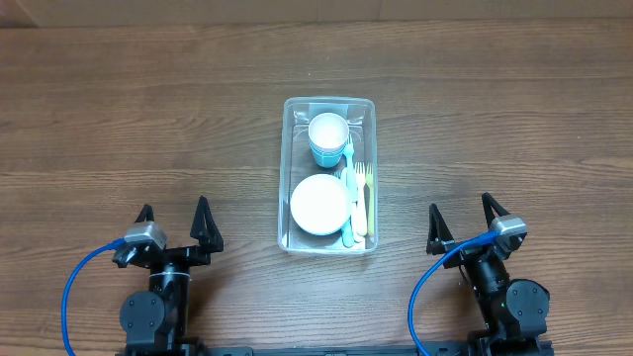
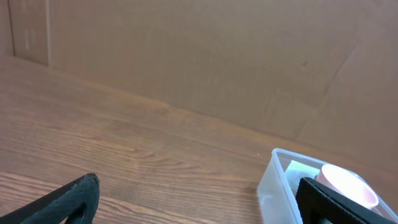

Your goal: Pack container

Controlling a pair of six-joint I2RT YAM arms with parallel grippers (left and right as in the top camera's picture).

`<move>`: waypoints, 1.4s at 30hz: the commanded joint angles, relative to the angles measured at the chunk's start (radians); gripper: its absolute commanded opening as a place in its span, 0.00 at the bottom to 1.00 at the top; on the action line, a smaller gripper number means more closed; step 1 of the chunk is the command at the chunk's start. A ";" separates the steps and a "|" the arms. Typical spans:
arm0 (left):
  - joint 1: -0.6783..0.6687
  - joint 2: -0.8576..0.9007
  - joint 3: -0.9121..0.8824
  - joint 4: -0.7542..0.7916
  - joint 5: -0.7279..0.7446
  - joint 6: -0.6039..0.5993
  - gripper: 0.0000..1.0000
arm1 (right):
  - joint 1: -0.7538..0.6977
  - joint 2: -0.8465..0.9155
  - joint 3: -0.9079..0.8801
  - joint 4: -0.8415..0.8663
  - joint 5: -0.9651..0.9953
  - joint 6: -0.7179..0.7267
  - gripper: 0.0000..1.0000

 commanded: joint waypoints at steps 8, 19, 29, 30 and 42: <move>0.016 -0.013 -0.030 0.003 0.029 0.299 1.00 | -0.003 -0.010 -0.010 0.005 0.003 0.005 1.00; 0.016 -0.040 -0.073 -0.003 0.034 0.402 1.00 | -0.003 -0.010 -0.010 0.005 0.003 0.005 1.00; 0.015 -0.050 -0.077 -0.046 0.033 0.410 1.00 | -0.003 -0.010 -0.010 0.005 0.003 0.005 1.00; 0.015 -0.050 -0.077 -0.045 0.033 0.410 1.00 | -0.003 -0.010 -0.010 0.005 0.003 0.005 1.00; 0.015 -0.050 -0.077 -0.045 0.032 0.410 1.00 | -0.003 -0.010 -0.010 0.005 0.003 0.005 1.00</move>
